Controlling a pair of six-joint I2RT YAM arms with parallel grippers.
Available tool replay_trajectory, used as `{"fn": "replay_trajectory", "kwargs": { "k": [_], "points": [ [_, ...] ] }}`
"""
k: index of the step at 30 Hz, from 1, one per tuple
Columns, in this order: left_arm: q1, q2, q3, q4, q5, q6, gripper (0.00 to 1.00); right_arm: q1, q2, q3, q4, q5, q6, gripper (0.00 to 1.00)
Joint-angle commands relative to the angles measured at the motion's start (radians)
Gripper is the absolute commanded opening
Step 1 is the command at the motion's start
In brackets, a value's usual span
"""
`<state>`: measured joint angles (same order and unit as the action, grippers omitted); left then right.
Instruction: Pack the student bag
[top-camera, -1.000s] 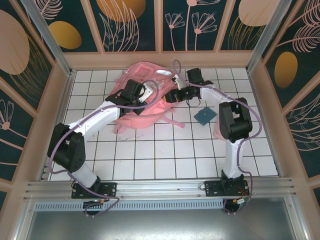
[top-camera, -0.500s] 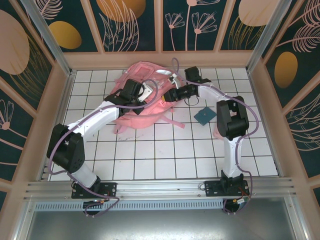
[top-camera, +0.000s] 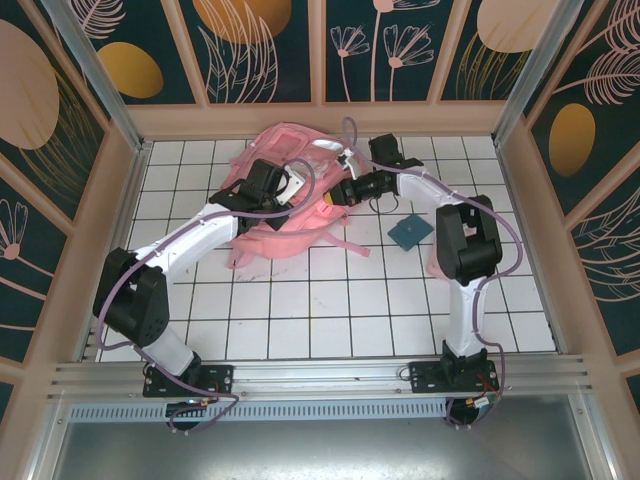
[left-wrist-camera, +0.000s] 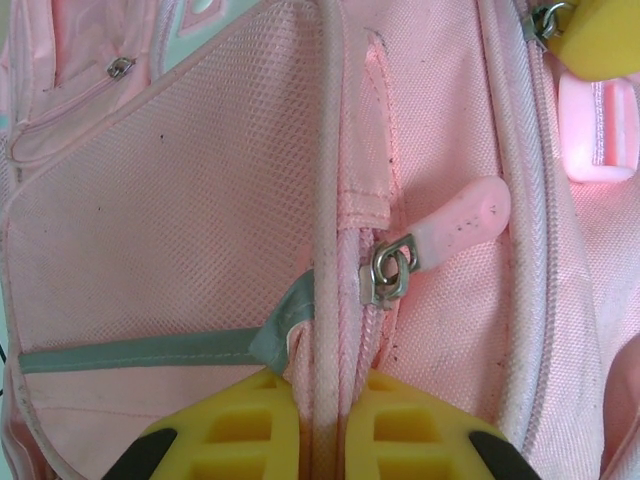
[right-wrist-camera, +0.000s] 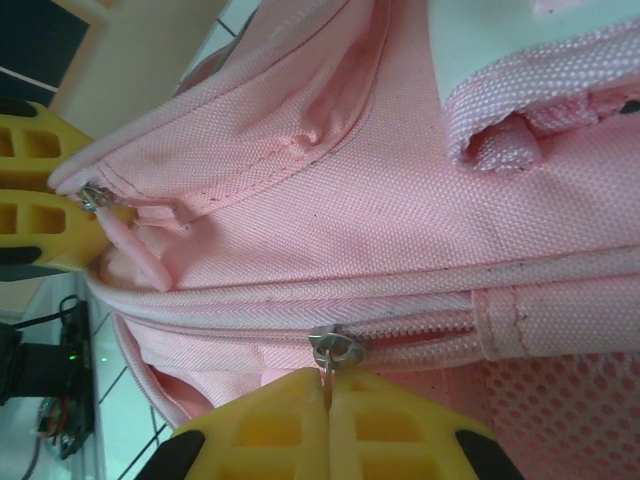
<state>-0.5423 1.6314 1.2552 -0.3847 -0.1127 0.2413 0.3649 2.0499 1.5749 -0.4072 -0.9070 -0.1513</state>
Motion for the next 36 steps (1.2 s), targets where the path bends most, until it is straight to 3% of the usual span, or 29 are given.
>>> {"fn": "replay_trajectory", "kwargs": {
  "k": [1, 5, 14, 17, 23, 28, 32, 36],
  "points": [
    [-0.001, -0.052, 0.036, 0.171, -0.002, -0.069, 0.00, 0.042, -0.097, -0.030, -0.004, 0.073, 0.031, 0.01],
    [-0.001, -0.029, 0.048, 0.181, -0.001, -0.120, 0.00, 0.086, -0.152, -0.066, -0.001, 0.132, 0.037, 0.01],
    [-0.002, -0.008, 0.054, 0.285, 0.082, -0.234, 0.00, 0.221, -0.233, -0.181, 0.087, 0.137, 0.077, 0.01],
    [-0.002, -0.002, 0.052, 0.302, 0.110, -0.255, 0.00, 0.212, -0.255, -0.239, 0.150, 0.178, 0.113, 0.00],
    [0.023, -0.023, 0.033, 0.239, 0.101, -0.267, 0.42, 0.059, -0.301, -0.331, 0.283, 0.222, 0.244, 0.00],
    [0.060, -0.050, 0.001, 0.193, 0.174, -0.193, 0.61, -0.016, -0.301, -0.323, 0.303, 0.249, 0.268, 0.00],
    [0.061, -0.046, -0.018, 0.164, 0.188, -0.042, 0.68, -0.051, -0.294, -0.300, 0.315, 0.252, 0.291, 0.00],
    [0.061, -0.032, -0.029, 0.166, 0.226, 0.072, 0.69, -0.062, -0.283, -0.268, 0.312, 0.253, 0.296, 0.00]
  ]
}}
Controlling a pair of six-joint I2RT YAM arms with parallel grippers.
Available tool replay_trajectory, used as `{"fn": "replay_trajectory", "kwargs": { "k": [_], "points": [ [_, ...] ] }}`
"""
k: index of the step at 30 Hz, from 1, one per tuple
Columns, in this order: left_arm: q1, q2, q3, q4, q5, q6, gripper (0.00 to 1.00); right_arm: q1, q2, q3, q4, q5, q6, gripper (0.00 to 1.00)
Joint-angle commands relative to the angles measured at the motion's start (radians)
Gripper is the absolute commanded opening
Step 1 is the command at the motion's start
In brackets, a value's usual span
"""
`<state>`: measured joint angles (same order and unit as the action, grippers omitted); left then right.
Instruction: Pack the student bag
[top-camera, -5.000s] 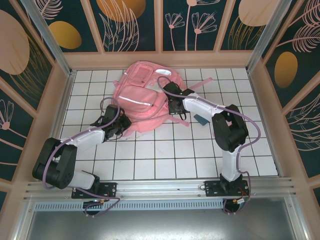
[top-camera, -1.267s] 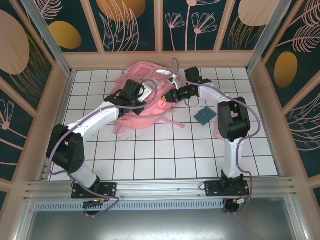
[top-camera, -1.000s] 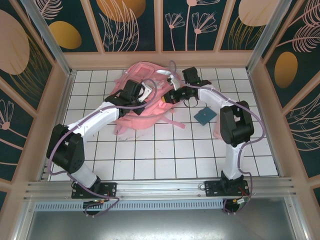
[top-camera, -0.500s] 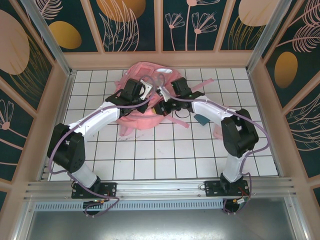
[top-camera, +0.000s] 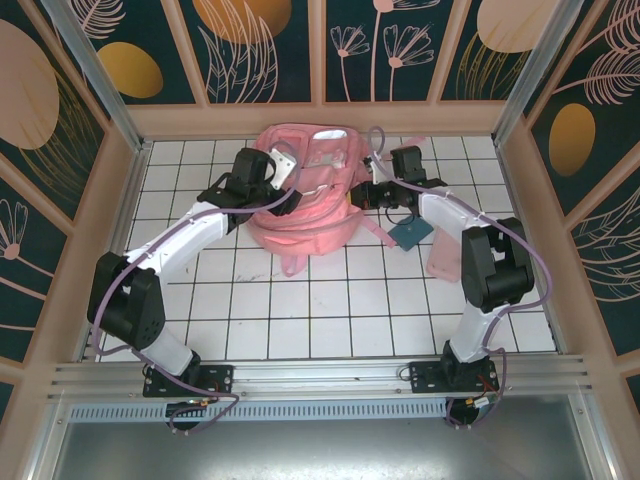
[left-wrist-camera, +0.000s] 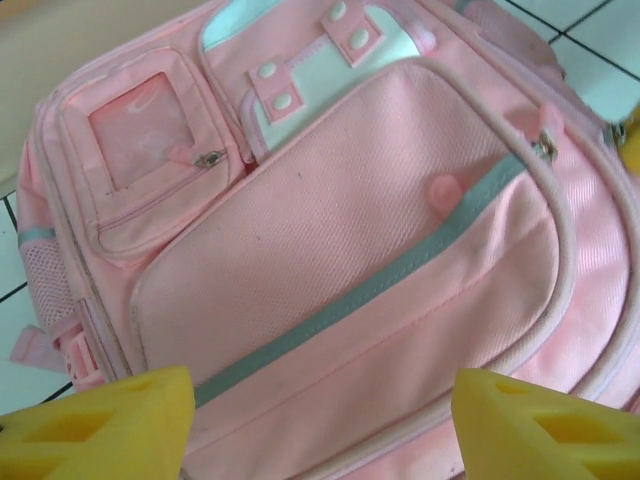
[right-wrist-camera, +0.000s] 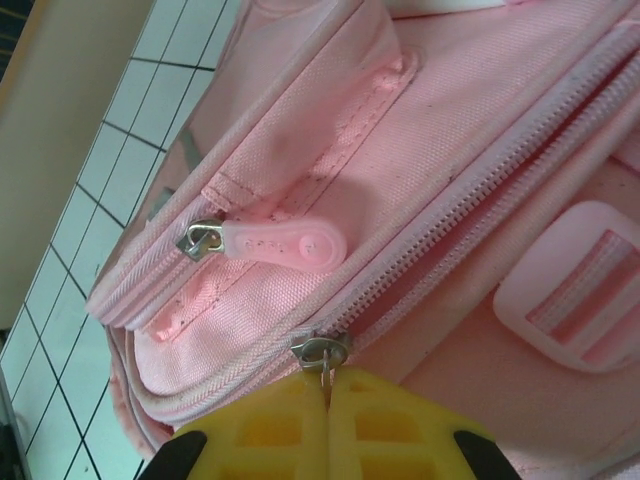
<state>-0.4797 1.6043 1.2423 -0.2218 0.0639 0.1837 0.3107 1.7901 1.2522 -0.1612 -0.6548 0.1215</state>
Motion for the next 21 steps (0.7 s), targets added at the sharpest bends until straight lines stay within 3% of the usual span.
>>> {"fn": "replay_trajectory", "kwargs": {
  "k": [1, 4, 13, 17, 21],
  "points": [
    [-0.002, 0.001, -0.020, 0.002, 0.091, 0.162, 0.69, -0.008, -0.019, 0.064, 0.061, -0.001, 0.023, 0.00],
    [-0.002, 0.032, -0.021, 0.009, 0.163, 0.216, 0.69, -0.010, -0.007, 0.081, 0.052, -0.005, 0.019, 0.00],
    [0.000, 0.171, 0.029, -0.027, 0.120, 0.358, 0.66, -0.013, -0.003, 0.102, 0.033, -0.011, 0.010, 0.00],
    [0.003, 0.198, 0.043, 0.009, 0.052, 0.380, 0.53, -0.012, -0.002, 0.106, 0.025, -0.008, 0.005, 0.00],
    [0.019, 0.202, 0.071, 0.007, 0.082, 0.392, 0.39, -0.013, -0.002, 0.105, 0.010, 0.008, -0.001, 0.00]
  ]
}}
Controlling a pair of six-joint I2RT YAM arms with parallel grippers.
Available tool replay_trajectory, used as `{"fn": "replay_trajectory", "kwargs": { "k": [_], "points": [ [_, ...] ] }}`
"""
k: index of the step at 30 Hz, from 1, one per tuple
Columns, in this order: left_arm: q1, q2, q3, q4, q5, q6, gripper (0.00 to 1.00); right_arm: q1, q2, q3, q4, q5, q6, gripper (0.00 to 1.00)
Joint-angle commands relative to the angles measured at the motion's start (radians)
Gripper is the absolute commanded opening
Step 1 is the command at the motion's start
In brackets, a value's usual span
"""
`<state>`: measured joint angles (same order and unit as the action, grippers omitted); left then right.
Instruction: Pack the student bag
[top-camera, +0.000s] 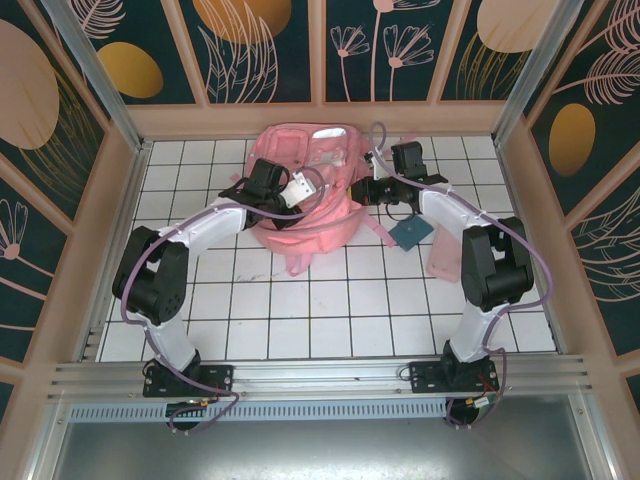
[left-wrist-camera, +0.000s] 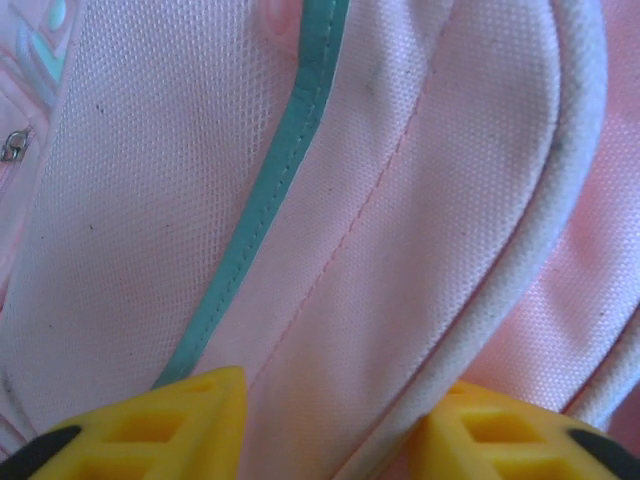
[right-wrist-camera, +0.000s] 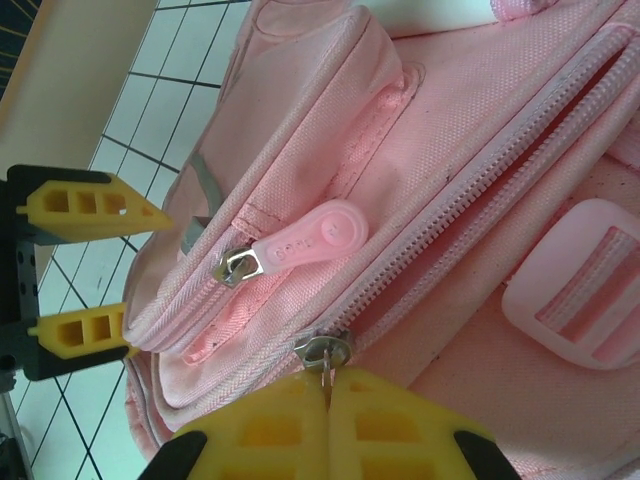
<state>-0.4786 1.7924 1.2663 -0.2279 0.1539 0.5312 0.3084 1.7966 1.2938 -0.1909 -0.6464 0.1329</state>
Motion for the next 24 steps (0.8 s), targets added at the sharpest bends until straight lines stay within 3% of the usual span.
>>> {"fn": "replay_trajectory", "kwargs": {
  "k": [1, 6, 9, 16, 21, 24],
  "points": [
    [0.018, 0.015, 0.053, 0.007, -0.003, 0.047, 0.36, -0.010, -0.008, 0.062, 0.038, 0.003, -0.013, 0.00],
    [0.020, 0.035, 0.097, -0.042, 0.046, 0.058, 0.10, -0.008, -0.012, 0.062, 0.025, 0.011, -0.015, 0.00],
    [0.020, 0.012, 0.116, -0.029, 0.085, 0.006, 0.01, 0.010, -0.027, 0.070, -0.011, 0.023, -0.033, 0.00],
    [0.017, -0.071, 0.135, 0.080, 0.090, -0.184, 0.00, 0.158, -0.110, 0.014, -0.112, 0.113, -0.113, 0.00],
    [0.011, -0.114, 0.112, 0.139, 0.073, -0.206, 0.00, 0.305, -0.153, -0.046, -0.118, 0.219, -0.135, 0.00],
    [0.009, -0.120, 0.094, 0.172, 0.102, -0.225, 0.00, 0.353, -0.138, -0.040, -0.098, 0.216, -0.108, 0.00]
  ]
}}
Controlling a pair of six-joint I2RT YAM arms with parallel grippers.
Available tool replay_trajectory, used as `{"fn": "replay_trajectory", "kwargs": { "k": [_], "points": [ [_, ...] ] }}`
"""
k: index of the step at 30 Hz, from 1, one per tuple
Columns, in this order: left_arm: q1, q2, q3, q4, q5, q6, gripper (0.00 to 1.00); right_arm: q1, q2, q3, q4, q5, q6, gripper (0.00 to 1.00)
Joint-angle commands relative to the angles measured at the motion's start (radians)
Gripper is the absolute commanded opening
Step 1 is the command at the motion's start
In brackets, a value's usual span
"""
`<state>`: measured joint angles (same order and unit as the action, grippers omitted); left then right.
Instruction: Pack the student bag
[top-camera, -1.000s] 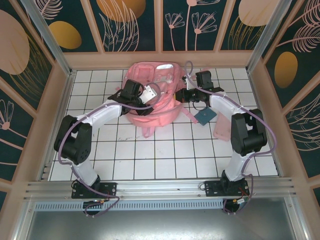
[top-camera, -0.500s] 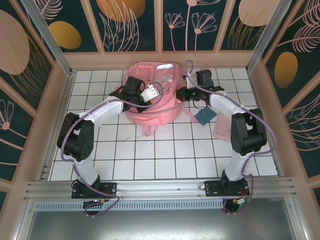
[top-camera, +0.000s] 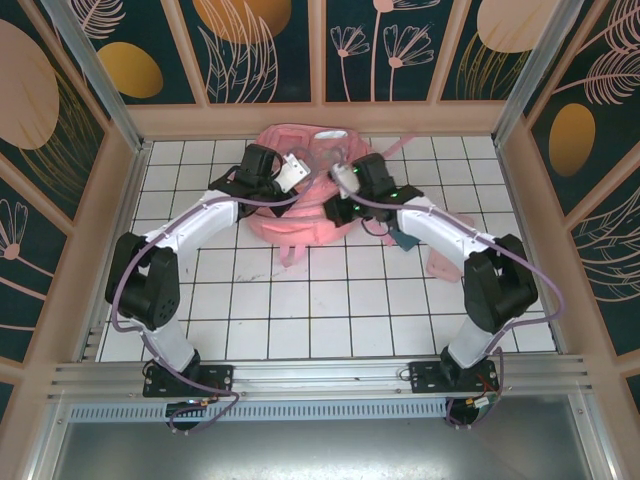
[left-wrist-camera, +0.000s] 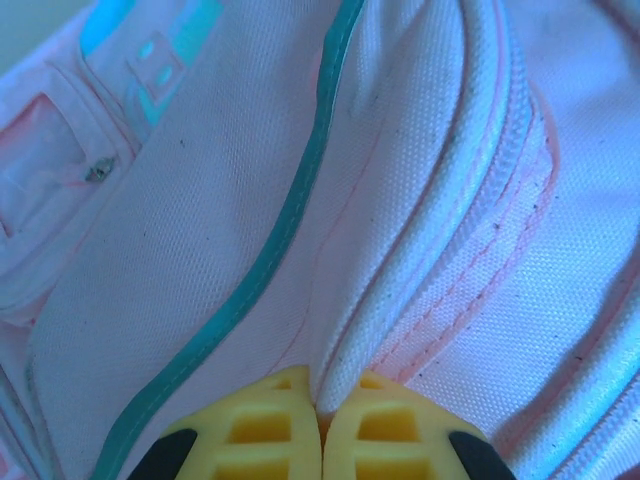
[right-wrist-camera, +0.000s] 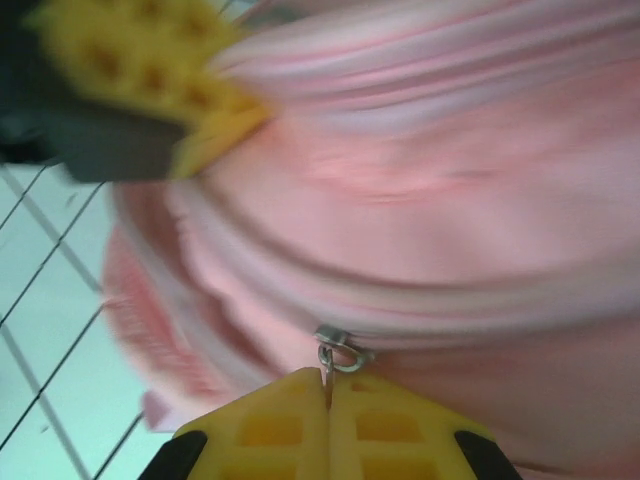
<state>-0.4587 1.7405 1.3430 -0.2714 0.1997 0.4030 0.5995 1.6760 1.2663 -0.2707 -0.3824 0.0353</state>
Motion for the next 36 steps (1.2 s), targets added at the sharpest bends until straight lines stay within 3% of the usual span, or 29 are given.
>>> {"fn": "replay_trajectory", "kwargs": {
  "k": [1, 5, 8, 12, 18, 23, 28, 32, 36],
  "points": [
    [-0.011, -0.071, 0.008, 0.230, 0.062, -0.105, 0.00, 0.078, -0.010, -0.008, -0.007, -0.057, -0.005, 0.00],
    [-0.016, -0.095, -0.042, 0.283, 0.071, -0.137, 0.00, 0.144, 0.036, 0.030, 0.027, -0.082, 0.034, 0.00],
    [-0.017, -0.128, -0.100, 0.328, 0.075, -0.156, 0.00, 0.141, 0.032, 0.008, 0.083, -0.093, 0.118, 0.15],
    [-0.017, -0.175, -0.186, 0.376, 0.063, -0.170, 0.00, 0.062, -0.096, -0.134, 0.189, -0.089, 0.256, 0.36],
    [-0.016, -0.215, -0.258, 0.418, 0.077, -0.174, 0.00, -0.096, -0.273, -0.301, 0.245, -0.110, 0.453, 0.50],
    [-0.017, -0.230, -0.307, 0.448, 0.088, -0.145, 0.00, -0.174, -0.242, -0.204, 0.154, -0.075, 0.649, 0.55],
    [-0.017, -0.234, -0.325, 0.448, 0.084, -0.090, 0.00, -0.186, -0.100, -0.045, 0.093, -0.191, 0.826, 0.57],
    [-0.017, -0.225, -0.324, 0.444, 0.081, -0.059, 0.00, -0.173, -0.002, 0.038, 0.090, -0.249, 0.950, 0.50],
    [-0.017, -0.215, -0.323, 0.433, 0.096, -0.033, 0.00, -0.145, 0.059, 0.111, 0.076, -0.257, 1.027, 0.49]
  ]
}}
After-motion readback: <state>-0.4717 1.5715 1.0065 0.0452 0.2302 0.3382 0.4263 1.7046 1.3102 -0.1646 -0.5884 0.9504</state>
